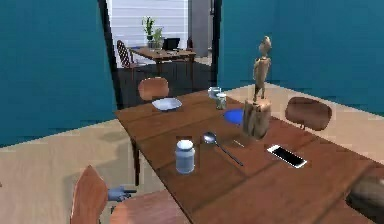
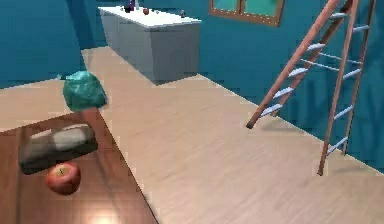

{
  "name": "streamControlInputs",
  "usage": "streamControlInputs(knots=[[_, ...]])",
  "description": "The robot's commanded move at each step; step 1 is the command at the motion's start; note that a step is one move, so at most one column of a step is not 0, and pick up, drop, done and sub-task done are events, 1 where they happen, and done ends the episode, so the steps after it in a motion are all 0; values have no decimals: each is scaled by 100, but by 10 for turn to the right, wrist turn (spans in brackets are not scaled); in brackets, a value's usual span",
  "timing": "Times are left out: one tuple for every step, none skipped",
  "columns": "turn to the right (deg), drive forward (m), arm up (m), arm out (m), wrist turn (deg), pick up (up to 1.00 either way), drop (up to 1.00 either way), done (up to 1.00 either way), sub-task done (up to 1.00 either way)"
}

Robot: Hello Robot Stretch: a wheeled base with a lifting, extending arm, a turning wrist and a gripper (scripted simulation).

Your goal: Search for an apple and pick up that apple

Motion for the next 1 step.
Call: streamControlInputs(knots=[[-300,0,0,0,0,0,0,0,0]])
